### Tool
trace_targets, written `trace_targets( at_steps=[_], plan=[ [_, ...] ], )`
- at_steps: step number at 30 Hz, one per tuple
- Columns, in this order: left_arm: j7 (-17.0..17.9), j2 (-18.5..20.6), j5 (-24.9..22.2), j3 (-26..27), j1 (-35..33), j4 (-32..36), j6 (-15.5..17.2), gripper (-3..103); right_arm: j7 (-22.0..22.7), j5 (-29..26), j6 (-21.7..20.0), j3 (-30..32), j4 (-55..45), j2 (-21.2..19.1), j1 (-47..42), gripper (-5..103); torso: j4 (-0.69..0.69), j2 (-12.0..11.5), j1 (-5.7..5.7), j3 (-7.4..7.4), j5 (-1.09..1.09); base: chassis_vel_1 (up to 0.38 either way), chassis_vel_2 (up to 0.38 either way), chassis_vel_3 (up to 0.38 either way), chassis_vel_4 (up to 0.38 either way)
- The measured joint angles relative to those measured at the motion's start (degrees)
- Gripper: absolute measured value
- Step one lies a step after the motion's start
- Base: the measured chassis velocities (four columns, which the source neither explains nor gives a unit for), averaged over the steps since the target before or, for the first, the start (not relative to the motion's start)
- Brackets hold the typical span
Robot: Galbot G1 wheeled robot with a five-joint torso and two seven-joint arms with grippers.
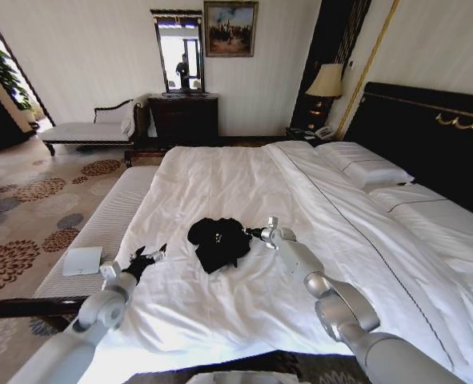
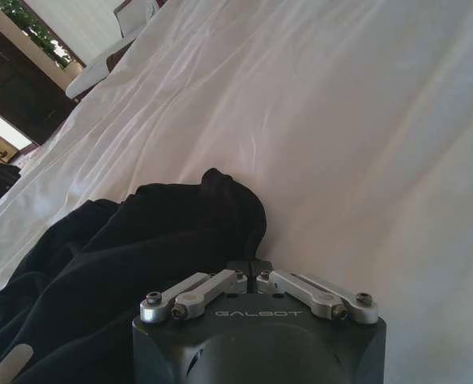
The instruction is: Fold the clothes on the bed.
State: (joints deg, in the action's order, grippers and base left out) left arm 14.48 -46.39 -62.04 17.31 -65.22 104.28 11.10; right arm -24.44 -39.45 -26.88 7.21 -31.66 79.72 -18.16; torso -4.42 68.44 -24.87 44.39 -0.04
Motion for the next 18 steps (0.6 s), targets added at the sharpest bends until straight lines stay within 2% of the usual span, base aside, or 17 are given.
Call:
trace_targets(
  at_steps=[1, 3, 6, 9, 11, 12, 15, 18],
  plan=[
    [0.0, 0.0, 0.0, 0.0, 0.0, 0.0, 0.0, 98, 0.0, 0.0, 0.0, 0.0, 0.0, 0.0, 0.0, 0, 0.00, 0.0, 0.00, 0.00, 0.00, 0.000, 0.000, 0.000, 0.000],
    [0.1, -1.3, -1.6, -3.9, 4.8, -4.1, 0.2, 98, 0.1, 0.0, 0.0, -0.1, 0.0, 0.0, -0.1, 0, 0.02, 0.0, 0.00, 0.00, 0.00, 0.000, 0.000, 0.000, 0.000],
    [-0.1, -6.2, -2.7, -12.8, 14.9, -14.1, 0.5, 98, 0.3, 0.1, 0.0, -0.4, -0.1, 0.0, -0.2, 0, 0.01, 0.0, -0.02, 0.01, 0.00, 0.000, 0.000, 0.000, 0.000],
    [-0.6, -8.2, -2.4, -14.8, 17.7, -17.5, 0.5, 98, 0.4, 0.1, 0.0, -0.5, -0.2, 0.0, -0.3, 0, 0.00, 0.0, -0.01, 0.00, 0.01, 0.000, 0.000, 0.000, 0.000],
    [-0.9, -12.4, -1.7, -17.2, 21.9, -24.0, 0.4, 98, 0.6, 0.1, 0.0, -0.5, -0.3, 0.0, -0.5, 0, 0.00, 0.0, -0.01, 0.00, 0.01, 0.000, 0.000, 0.000, 0.000],
    [-0.9, -12.4, -1.7, -17.2, 21.9, -24.0, 0.4, 98, 0.6, 0.1, 0.0, -0.5, -0.3, 0.0, -0.5, 0, 0.00, 0.0, -0.01, 0.00, 0.01, 0.000, 0.000, 0.000, 0.000],
    [-1.0, -16.5, -1.2, -18.3, 25.1, -30.5, 0.2, 98, 0.6, 0.2, 0.1, -0.3, -0.3, 0.0, -0.7, 0, 0.01, 0.0, -0.01, 0.00, 0.00, 0.000, 0.000, 0.000, 0.000],
    [-1.1, -18.3, -1.0, -18.3, 26.5, -33.5, 0.0, 98, 0.6, 0.3, 0.2, -0.2, -0.3, 0.0, -0.9, 0, 0.00, 0.0, -0.01, 0.00, 0.01, 0.000, 0.000, 0.000, 0.000]
  ],
)
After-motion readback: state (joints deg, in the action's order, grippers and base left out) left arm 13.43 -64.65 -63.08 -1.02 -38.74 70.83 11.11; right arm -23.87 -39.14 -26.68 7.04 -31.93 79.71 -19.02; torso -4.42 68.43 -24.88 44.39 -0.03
